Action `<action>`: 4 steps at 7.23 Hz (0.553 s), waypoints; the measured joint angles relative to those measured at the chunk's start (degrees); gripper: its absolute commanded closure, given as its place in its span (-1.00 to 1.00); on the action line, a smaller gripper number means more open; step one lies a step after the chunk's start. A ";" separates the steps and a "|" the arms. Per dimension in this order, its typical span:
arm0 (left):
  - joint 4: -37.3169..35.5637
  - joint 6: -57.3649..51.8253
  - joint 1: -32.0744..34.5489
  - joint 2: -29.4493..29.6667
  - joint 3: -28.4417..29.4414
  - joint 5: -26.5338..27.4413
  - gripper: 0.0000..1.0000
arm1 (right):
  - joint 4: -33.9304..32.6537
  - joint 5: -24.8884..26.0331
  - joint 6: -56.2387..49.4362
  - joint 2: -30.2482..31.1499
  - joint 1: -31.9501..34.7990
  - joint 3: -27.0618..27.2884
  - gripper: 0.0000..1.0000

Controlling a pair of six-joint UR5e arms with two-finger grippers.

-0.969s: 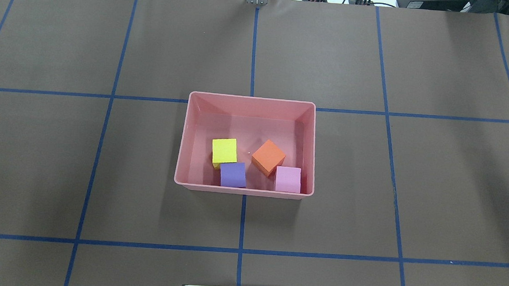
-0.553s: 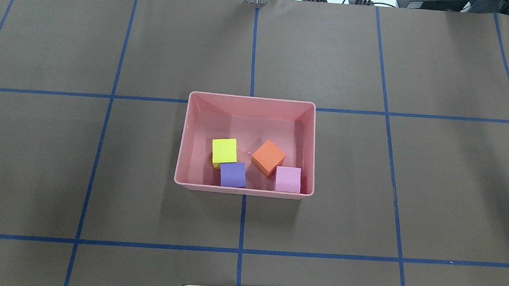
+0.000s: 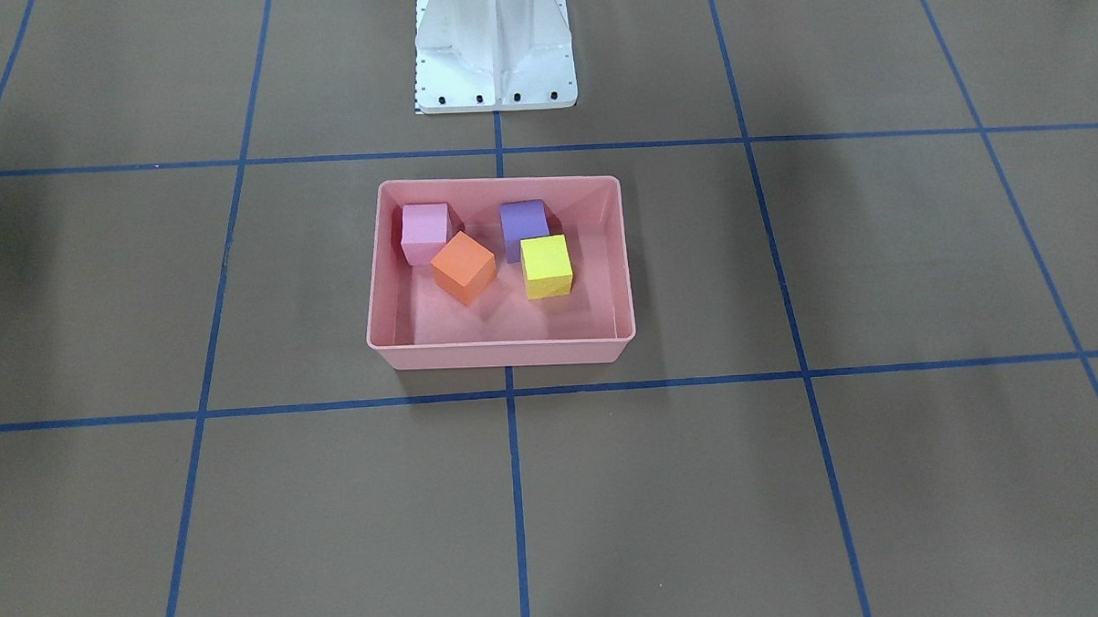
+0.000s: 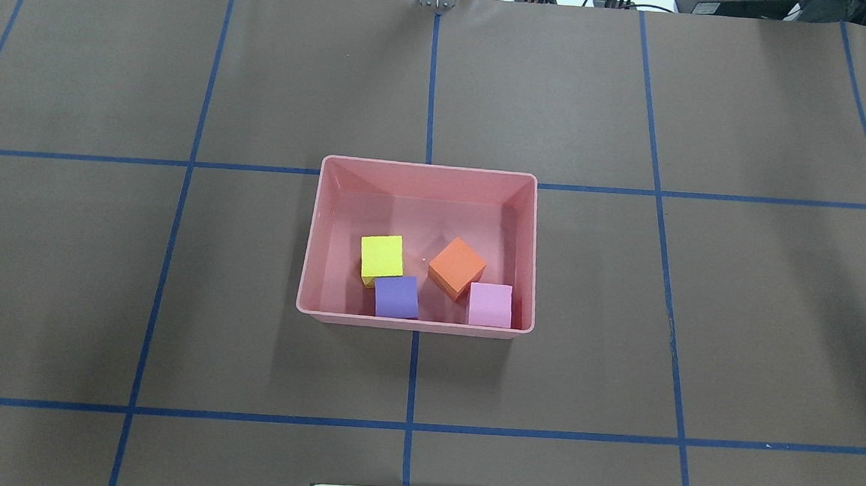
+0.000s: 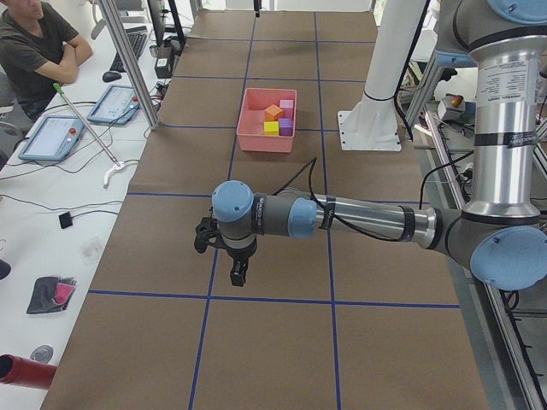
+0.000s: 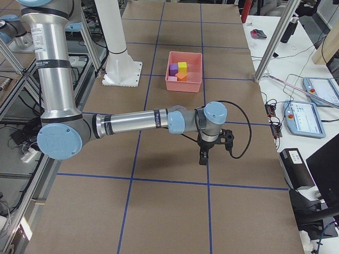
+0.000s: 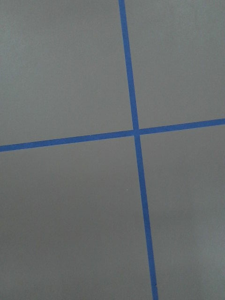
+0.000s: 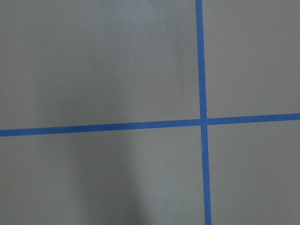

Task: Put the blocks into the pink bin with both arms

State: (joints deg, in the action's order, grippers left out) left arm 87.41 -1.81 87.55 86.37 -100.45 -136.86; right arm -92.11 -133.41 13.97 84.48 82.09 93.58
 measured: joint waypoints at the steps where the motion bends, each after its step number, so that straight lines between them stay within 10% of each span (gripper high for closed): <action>1: 0.02 0.07 -0.04 0.12 0.10 -0.15 -1.00 | 0.02 -0.69 -0.07 -0.09 0.00 0.07 -1.00; 4: -0.04 0.14 -0.15 0.28 0.17 -0.35 -1.00 | 0.05 -1.63 -0.06 0.24 -0.03 0.33 -1.00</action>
State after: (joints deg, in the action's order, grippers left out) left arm 87.38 -1.67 87.40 86.65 -100.28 -137.21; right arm -92.06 -135.04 13.91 84.72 82.06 93.91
